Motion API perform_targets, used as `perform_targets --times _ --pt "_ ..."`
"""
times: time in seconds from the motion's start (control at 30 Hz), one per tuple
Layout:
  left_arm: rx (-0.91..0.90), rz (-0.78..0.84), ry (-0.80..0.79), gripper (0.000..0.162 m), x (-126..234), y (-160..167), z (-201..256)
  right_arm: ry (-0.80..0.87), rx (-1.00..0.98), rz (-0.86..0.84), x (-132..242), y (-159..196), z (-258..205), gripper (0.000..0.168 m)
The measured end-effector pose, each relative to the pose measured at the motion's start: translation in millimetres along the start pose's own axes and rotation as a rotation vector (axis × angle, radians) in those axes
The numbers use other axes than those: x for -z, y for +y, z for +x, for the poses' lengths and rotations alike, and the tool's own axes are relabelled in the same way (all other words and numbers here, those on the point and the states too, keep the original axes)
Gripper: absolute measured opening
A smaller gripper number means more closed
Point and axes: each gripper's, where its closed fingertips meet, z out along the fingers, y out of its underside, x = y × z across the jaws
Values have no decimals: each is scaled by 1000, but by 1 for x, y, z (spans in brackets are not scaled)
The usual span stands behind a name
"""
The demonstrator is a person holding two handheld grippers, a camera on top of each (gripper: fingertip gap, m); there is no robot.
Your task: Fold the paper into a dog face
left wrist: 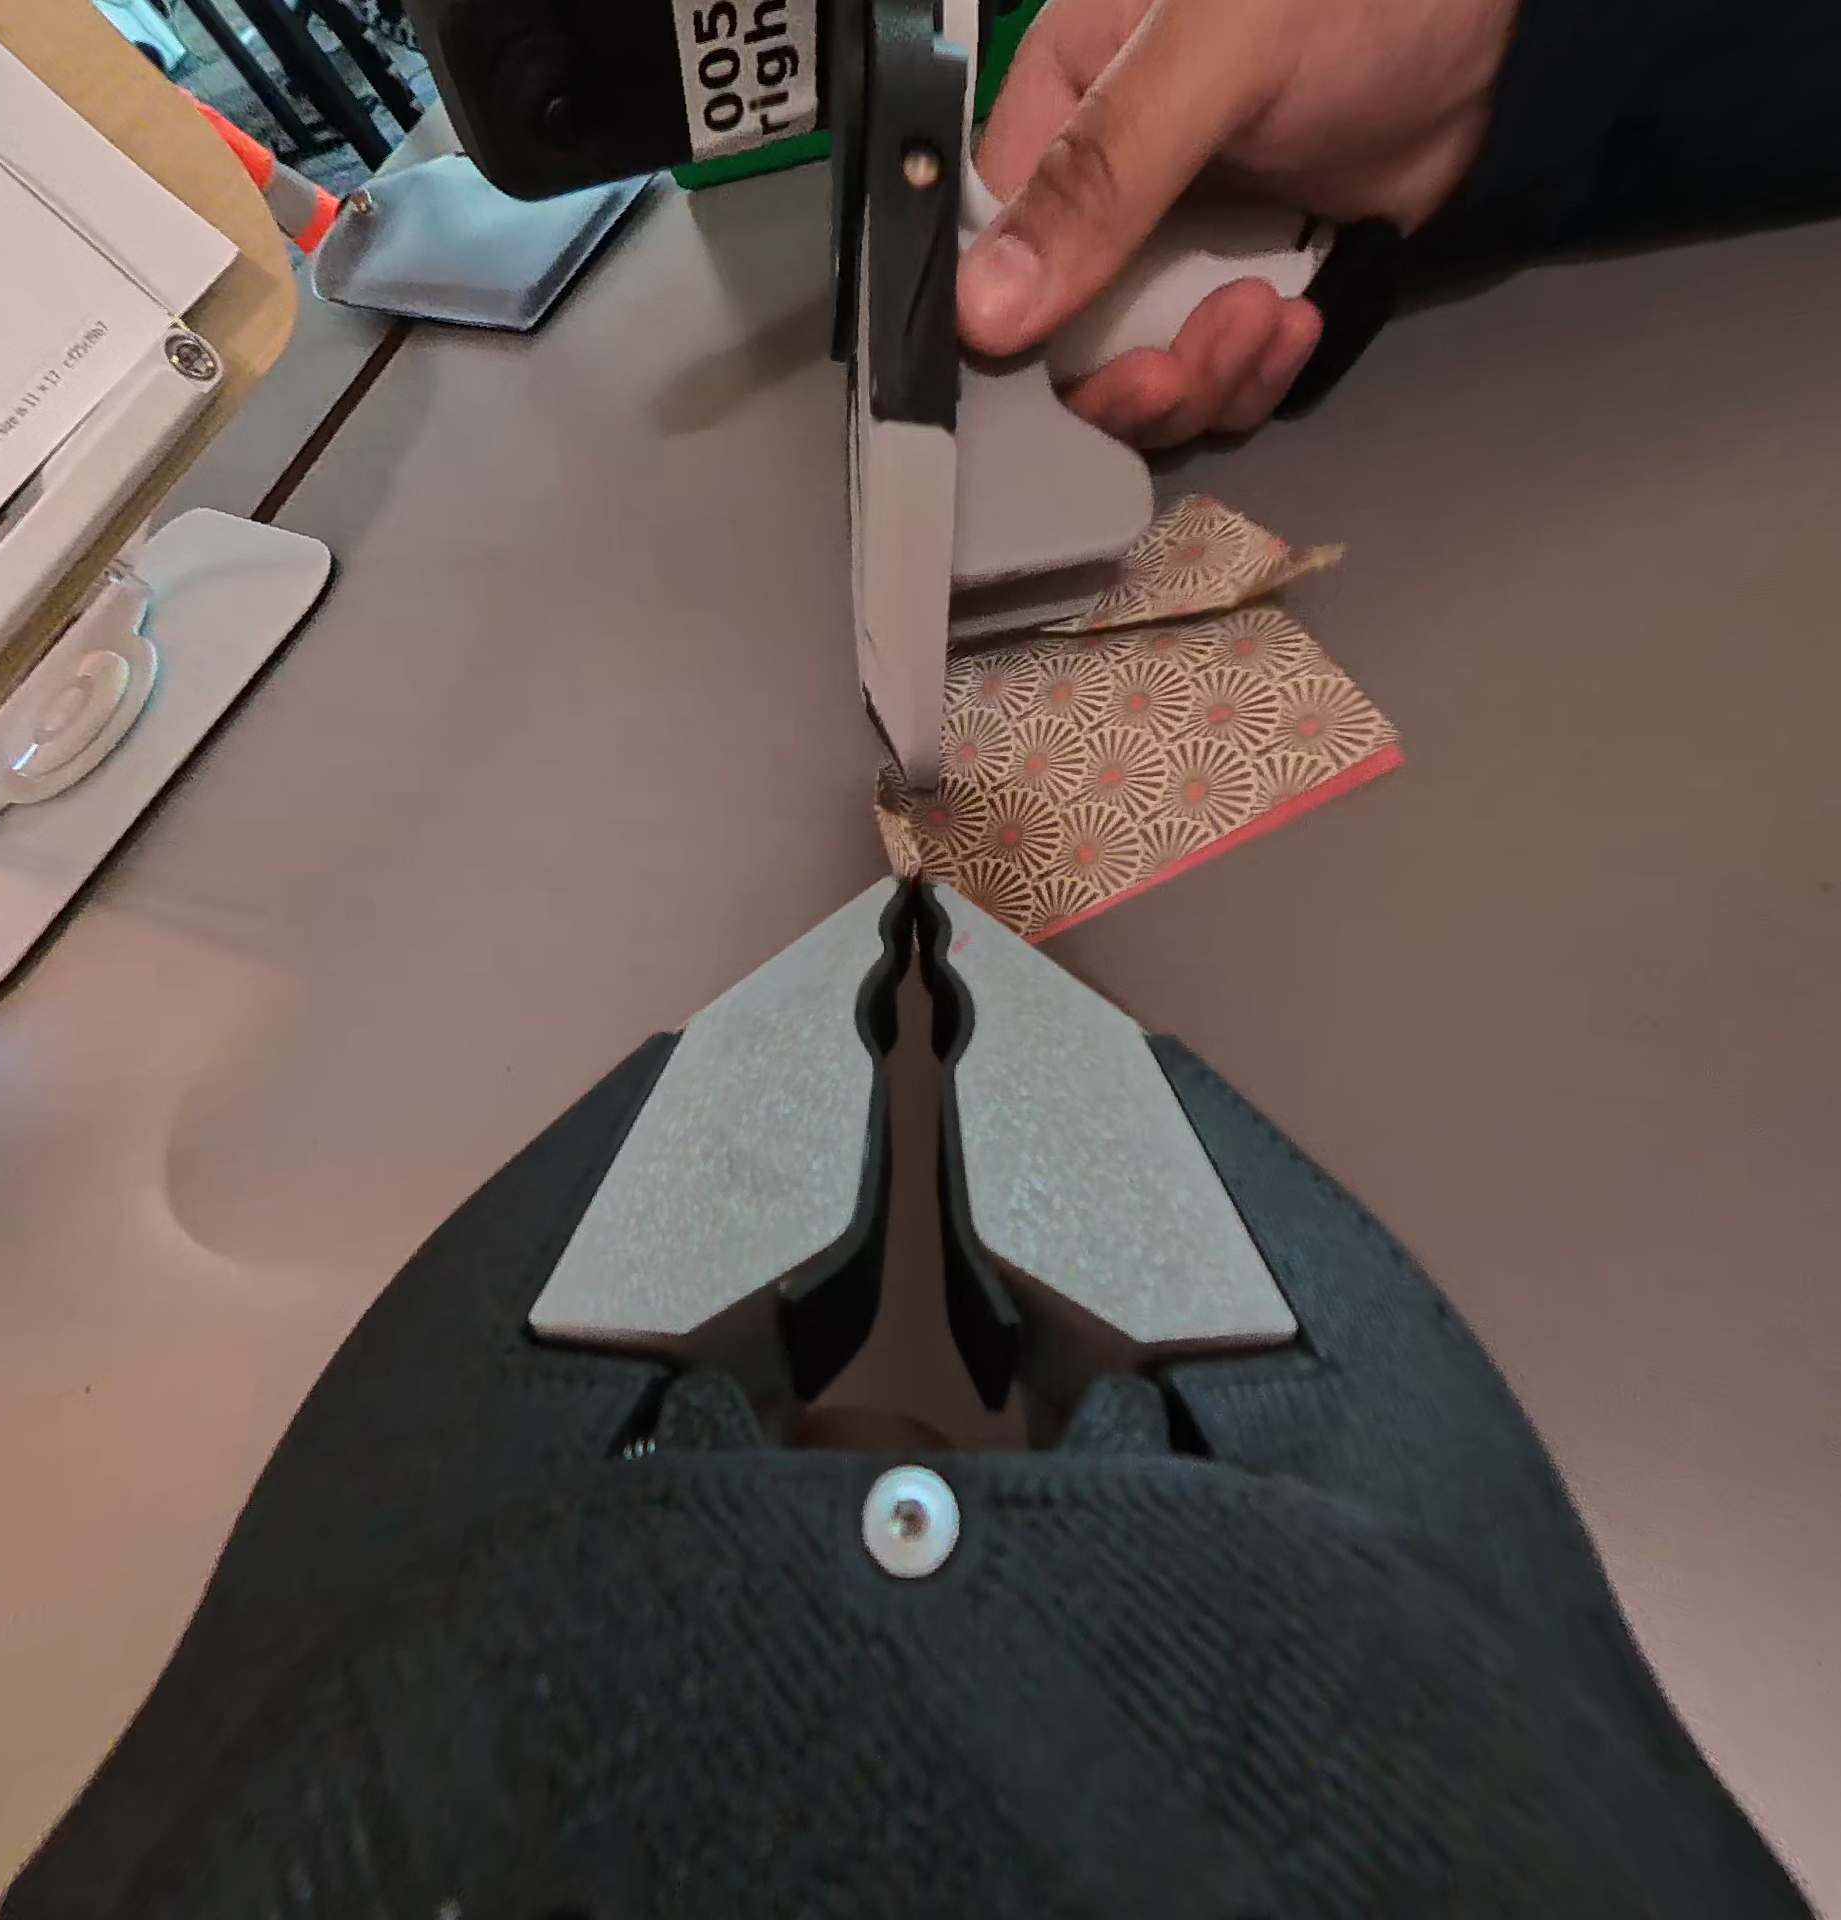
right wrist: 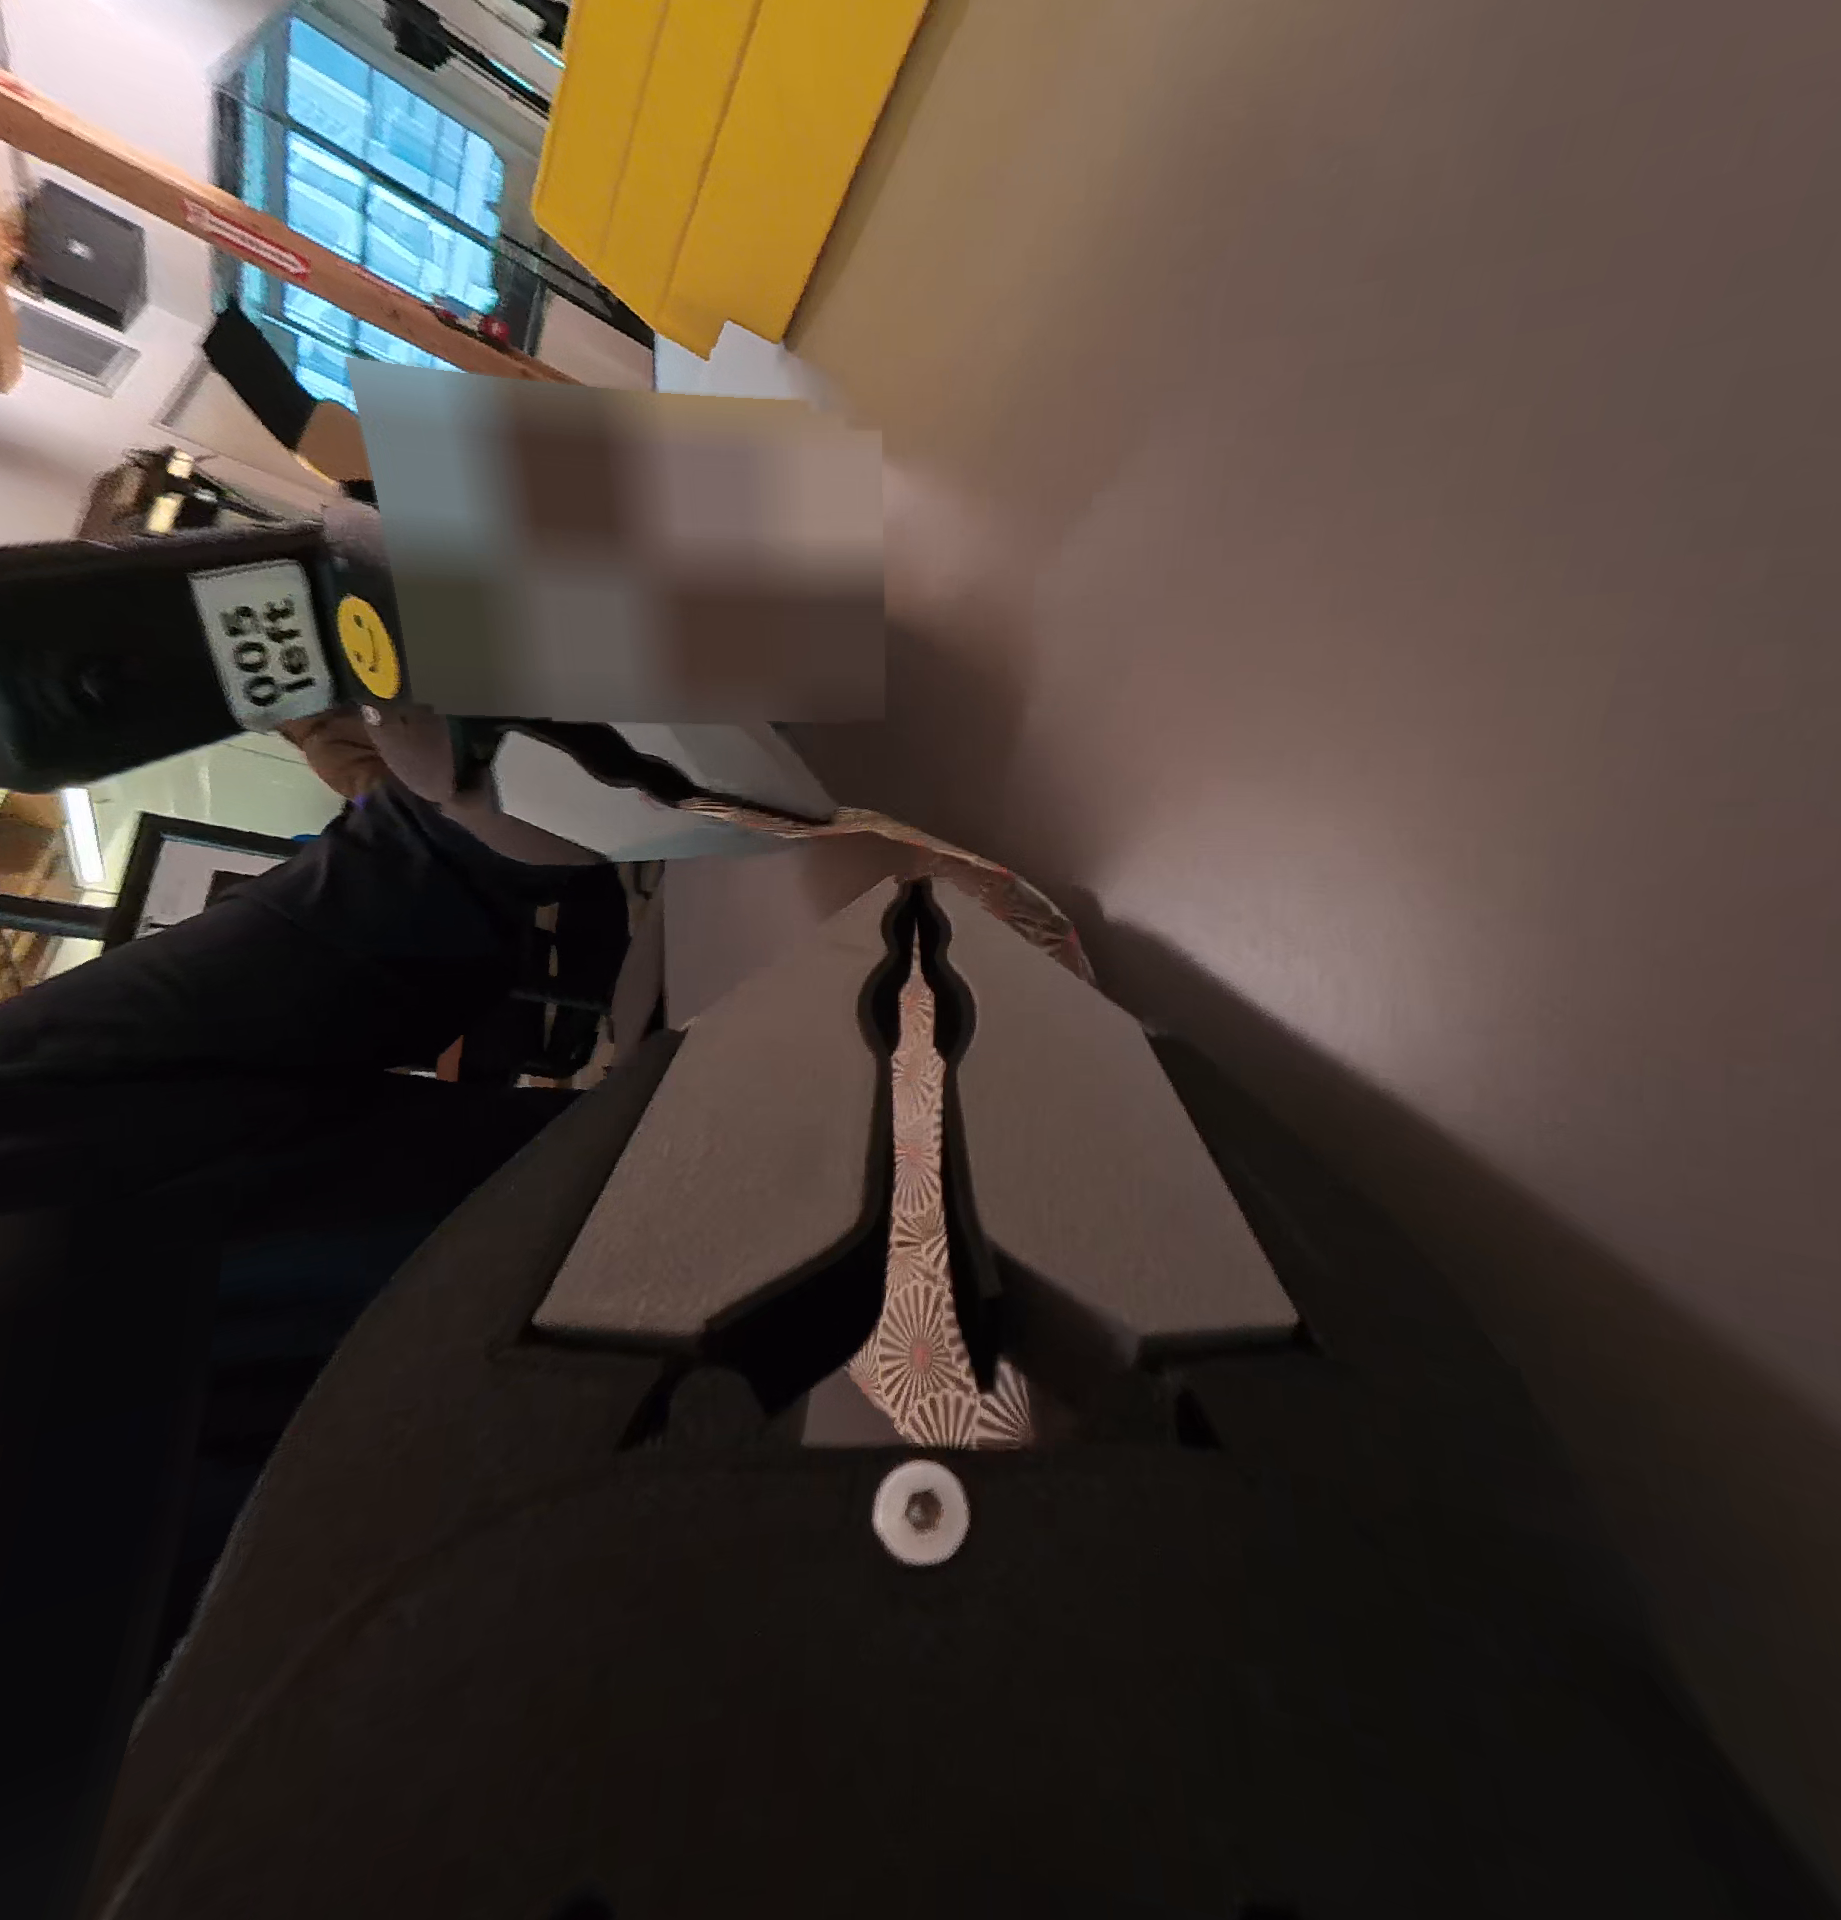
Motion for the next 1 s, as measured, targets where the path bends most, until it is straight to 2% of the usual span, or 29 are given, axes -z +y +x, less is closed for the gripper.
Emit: perform_targets --times 0.13,0.37,0.6,0.8,1.0 --pt "17 -8 -29 0 0 2 -6 -38 -2 1 1 0 -6 0" --pt "38 -8 -36 0 0 2 -10 136 111 -67 -7 6 8 0" --pt "55 16 -16 0 2 0 -11 171 101 -59 0 5 12 0" --pt "-78 77 87 0 5 -10 16 137 34 -39 -1 4 14 0" --pt "-189 -28 147 0 -3 5 31 120 39 -41 1 5 12 0"
